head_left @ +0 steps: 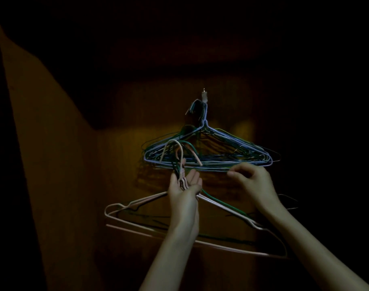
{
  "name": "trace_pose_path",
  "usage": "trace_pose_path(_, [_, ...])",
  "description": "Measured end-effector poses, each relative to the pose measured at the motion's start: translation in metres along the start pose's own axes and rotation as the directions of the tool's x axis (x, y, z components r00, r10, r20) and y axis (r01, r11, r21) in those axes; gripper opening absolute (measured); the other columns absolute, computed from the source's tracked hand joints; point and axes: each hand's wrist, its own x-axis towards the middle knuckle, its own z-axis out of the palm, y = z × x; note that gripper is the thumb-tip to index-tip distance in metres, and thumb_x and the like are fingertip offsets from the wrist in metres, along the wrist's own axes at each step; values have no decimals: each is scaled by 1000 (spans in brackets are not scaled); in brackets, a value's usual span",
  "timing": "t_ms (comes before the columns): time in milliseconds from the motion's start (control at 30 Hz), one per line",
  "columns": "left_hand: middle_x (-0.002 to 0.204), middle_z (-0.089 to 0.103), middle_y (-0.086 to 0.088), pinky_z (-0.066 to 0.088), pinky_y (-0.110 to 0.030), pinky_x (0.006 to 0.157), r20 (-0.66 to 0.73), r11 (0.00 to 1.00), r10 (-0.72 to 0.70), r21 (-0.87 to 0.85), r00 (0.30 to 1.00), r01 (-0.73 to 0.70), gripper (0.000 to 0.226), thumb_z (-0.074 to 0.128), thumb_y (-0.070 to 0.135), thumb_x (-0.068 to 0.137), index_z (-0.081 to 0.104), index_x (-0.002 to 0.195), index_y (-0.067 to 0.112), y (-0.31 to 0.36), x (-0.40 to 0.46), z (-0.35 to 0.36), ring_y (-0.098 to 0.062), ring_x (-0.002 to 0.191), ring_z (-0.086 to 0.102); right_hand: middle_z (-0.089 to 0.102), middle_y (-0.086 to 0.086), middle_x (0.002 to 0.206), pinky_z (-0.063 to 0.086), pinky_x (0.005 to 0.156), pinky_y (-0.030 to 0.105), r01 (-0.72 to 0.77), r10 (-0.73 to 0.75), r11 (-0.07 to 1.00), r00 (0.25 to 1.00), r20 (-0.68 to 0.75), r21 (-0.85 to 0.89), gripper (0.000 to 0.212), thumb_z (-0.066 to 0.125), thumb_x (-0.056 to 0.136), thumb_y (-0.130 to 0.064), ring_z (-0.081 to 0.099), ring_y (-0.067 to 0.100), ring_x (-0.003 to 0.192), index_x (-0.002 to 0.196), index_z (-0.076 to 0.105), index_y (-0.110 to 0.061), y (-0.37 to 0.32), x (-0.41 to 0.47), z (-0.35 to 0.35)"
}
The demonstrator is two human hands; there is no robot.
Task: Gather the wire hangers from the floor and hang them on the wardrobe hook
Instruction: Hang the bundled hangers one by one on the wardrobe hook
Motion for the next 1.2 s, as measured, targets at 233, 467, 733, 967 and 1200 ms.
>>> trace_pose_path(233, [139, 45, -22, 38, -31, 101, -26, 999, 43, 2, 999, -43, 79, 36, -24, 87, 11, 151, 17, 6, 18, -1, -29, 126, 48, 61, -13, 71, 40, 61, 3, 114, -98, 991, 977, -191, 73, 11, 66, 84, -10, 56, -9, 65, 78, 66, -20, -16, 35, -18])
trace_pose_path(467, [138, 46, -22, 38, -33, 103, -12, 997, 71, -18, 997, -71, 79, 34, -25, 87, 12, 150, 16, 13, 28, -5, -29, 125, 49, 64, -6, 82, 46, 71, 22, 122, -116, 992, 964, -239, 15, 8, 65, 85, -15, 59, 8, 80, 88, 66, -22, -18, 69, -11])
trace_pose_path(733, [136, 47, -25, 40, -30, 96, -10, 998, 64, -27, 998, -64, 76, 34, -25, 86, 15, 150, 12, 17, 40, -11, -30, 123, 50, 66, 0, 103, 39, 67, 26, -6, -72, 961, 960, -271, -276, 14, 60, 90, -18, 59, 15, 93, 99, 70, -24, 3, 111, 21])
trace_pose_path(967, [137, 45, -25, 40, -31, 96, -17, 997, 75, -22, 997, -75, 76, 34, -25, 87, 13, 150, 12, 20, 48, -19, -31, 124, 49, 68, 2, 106, 39, 63, 26, -87, 25, 959, 975, -223, -269, 12, 61, 89, -19, 60, 16, 93, 99, 69, -21, 15, 127, 31])
trace_pose_path(1200, [136, 46, -27, 41, -31, 96, -3, 997, 83, 8, 997, -83, 74, 34, -26, 86, 18, 149, 10, 19, 46, -22, -31, 123, 50, 67, 3, 107, 42, 63, 28, -118, 76, 967, 980, -186, -228, 10, 60, 90, -21, 59, 16, 92, 97, 68, -20, 28, 128, 34])
